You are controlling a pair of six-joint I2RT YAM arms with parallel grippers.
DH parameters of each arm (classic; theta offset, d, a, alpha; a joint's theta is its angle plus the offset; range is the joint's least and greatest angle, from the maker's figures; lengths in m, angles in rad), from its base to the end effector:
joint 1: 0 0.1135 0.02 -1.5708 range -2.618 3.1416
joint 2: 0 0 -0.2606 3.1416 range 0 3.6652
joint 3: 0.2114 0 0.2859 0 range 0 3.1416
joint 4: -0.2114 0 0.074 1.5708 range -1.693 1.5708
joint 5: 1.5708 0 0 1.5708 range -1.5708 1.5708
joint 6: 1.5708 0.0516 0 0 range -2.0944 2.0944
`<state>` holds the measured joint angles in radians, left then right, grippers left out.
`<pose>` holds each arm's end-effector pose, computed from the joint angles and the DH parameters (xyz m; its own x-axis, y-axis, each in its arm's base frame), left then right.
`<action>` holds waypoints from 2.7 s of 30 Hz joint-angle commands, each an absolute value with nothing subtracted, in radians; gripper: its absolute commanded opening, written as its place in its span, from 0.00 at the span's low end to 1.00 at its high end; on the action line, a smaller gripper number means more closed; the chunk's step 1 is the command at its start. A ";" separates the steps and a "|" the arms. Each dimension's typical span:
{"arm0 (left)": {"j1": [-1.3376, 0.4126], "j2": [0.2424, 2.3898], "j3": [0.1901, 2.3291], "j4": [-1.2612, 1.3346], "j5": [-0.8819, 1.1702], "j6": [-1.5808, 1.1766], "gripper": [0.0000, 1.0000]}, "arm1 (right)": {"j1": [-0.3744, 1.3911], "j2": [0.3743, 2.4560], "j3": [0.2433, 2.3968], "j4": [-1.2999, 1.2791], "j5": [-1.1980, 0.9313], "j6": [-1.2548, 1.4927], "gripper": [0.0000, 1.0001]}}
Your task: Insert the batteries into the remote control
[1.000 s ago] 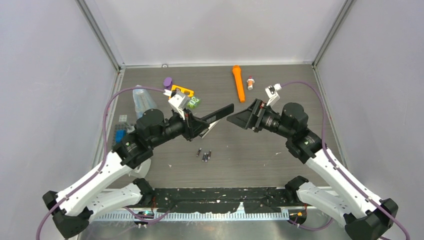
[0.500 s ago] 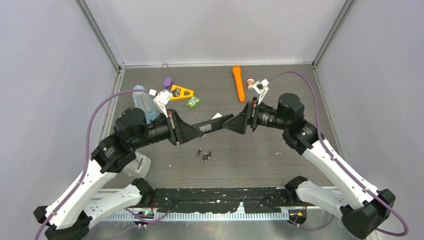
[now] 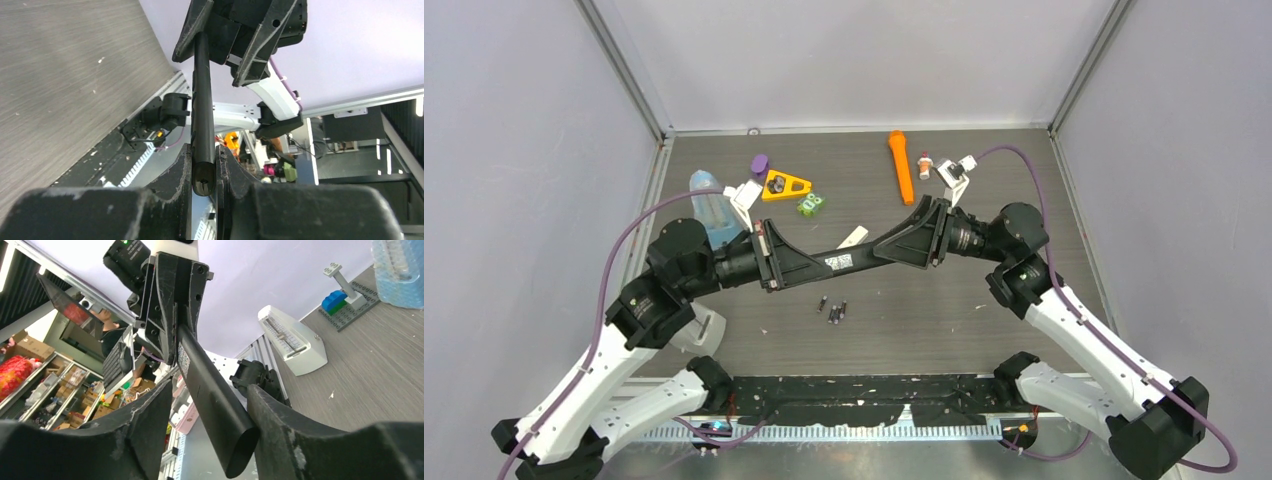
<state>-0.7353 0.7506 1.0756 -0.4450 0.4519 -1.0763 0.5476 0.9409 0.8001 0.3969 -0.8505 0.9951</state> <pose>0.1293 -0.1473 0.4229 -0.8563 -0.2932 -0.4252 0.3609 0.2493 -0.8987 0.1985 0.1665 0.3716 -0.6910 0.2267 -0.6864 -0.7063 -0.0101 0.7078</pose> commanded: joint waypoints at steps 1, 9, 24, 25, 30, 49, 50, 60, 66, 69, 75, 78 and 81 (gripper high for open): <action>-0.713 0.758 1.071 -0.342 0.500 -1.137 0.00 | 0.552 0.912 0.789 0.496 -0.902 1.044 0.51; -0.702 0.731 1.058 -0.320 0.480 -1.160 0.02 | 0.612 0.910 0.756 0.568 -0.858 1.130 0.25; -0.702 0.637 0.777 0.213 0.193 -1.103 0.61 | 0.845 0.824 0.647 0.615 -0.245 1.222 0.21; -0.701 0.632 0.763 0.228 0.183 -1.102 0.61 | 0.867 0.822 0.638 0.622 -0.197 1.221 0.21; -0.701 0.624 0.718 0.249 0.171 -1.095 0.58 | 0.913 0.829 0.639 0.600 -0.100 1.195 0.20; -0.703 0.681 0.674 0.325 0.124 -1.101 0.54 | 0.942 0.924 0.579 0.708 0.024 1.254 0.23; -0.703 0.690 0.681 0.323 0.123 -1.096 0.51 | 0.942 0.933 0.574 0.716 0.018 1.262 0.23; -0.701 0.726 0.718 0.241 0.125 -1.007 0.00 | 0.941 0.950 0.547 0.713 -0.003 1.301 0.29; -0.701 0.758 0.775 0.130 0.059 -0.950 0.00 | 0.931 0.921 0.466 0.696 -0.008 1.298 0.56; -0.700 0.789 0.798 0.108 0.047 -0.967 0.00 | 0.922 0.905 0.441 0.686 -0.009 1.283 0.63; -0.697 0.842 0.830 0.091 0.097 -1.013 0.00 | 0.863 0.893 0.401 0.720 -0.035 1.279 0.72; -0.697 0.838 0.823 0.079 0.110 -1.040 0.00 | 0.830 0.909 0.417 0.735 -0.072 1.263 0.81; -0.695 0.832 0.823 0.047 0.125 -1.070 0.00 | 0.819 0.925 0.439 0.744 -0.083 1.243 0.91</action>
